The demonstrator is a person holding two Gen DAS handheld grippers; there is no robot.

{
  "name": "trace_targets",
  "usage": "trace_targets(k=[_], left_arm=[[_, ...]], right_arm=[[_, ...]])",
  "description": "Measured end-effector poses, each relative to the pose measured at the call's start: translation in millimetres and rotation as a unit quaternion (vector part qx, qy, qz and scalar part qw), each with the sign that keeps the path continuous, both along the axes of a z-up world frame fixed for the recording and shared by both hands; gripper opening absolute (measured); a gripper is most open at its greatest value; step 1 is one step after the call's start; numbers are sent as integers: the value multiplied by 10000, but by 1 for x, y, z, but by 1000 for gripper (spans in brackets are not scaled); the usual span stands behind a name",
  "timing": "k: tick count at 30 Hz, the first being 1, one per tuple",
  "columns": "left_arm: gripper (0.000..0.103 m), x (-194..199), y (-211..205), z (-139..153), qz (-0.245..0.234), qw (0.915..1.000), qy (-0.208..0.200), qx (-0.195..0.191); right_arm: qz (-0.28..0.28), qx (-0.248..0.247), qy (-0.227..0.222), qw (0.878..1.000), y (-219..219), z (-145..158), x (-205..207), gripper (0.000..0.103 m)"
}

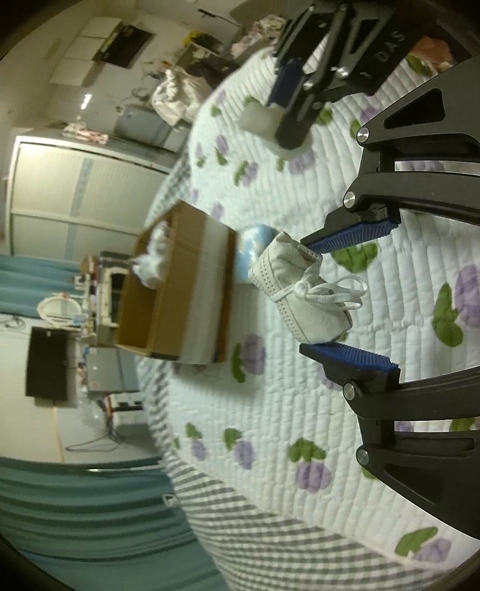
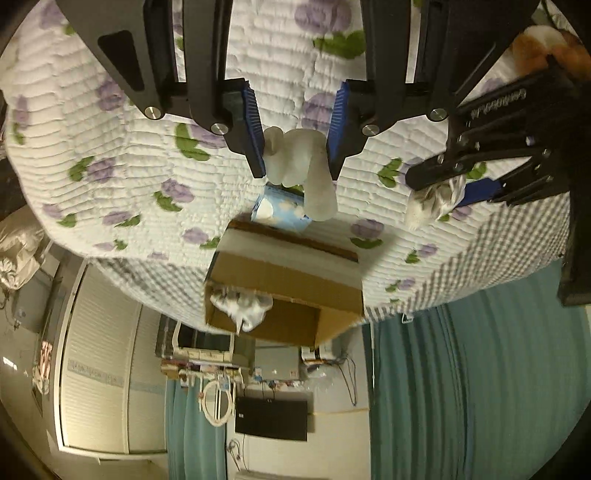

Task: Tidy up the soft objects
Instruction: 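Lower the mask and sock into the box and open both grippers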

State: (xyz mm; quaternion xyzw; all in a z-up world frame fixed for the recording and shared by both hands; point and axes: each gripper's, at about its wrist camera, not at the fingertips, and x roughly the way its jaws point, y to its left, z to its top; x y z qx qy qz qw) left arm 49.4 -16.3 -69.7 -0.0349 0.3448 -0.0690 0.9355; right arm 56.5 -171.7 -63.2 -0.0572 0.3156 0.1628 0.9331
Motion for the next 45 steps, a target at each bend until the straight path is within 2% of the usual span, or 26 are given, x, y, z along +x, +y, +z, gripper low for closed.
trace_targets(k=[6, 9, 11, 17, 25, 30, 35, 39, 42, 45], left_arm=[[48, -4, -11, 41, -140, 9990, -406, 159], [48, 5, -12, 64, -222, 9981, -564, 82], [48, 14, -13, 78, -196, 9970, -717, 211], [48, 60, -12, 107, -135, 9939, -996, 458], [48, 138, -6, 114, -9, 9905, -1207, 660], [48, 195, -3, 97, 73, 9903, -1160, 759], [48, 243, -4, 61, 108, 9918, -906, 891], [48, 261, -7, 38, 47, 9898, -783, 1188], [48, 265, -11, 31, -51, 9871, -819, 1373], [48, 268, -14, 26, -94, 9876, -776, 1361]], right_arm=[[-53, 120, -239, 9996, -14, 39, -18, 32], [-69, 137, -414, 9990, -19, 61, -14, 32], [-20, 169, -519, 9985, -21, 76, -7, 32], [108, 197, -887, 9958, -21, 120, 37, 32], [270, 336, -1090, 9931, -4, 154, 120, 32], [268, 480, -966, 9938, 11, 145, 185, 32], [247, 577, -599, 9962, 25, 109, 251, 32], [236, 547, -184, 9981, 32, 68, 298, 32], [270, 493, -29, 9984, 37, 46, 316, 33], [244, 596, 59, 9979, 33, 34, 327, 36]])
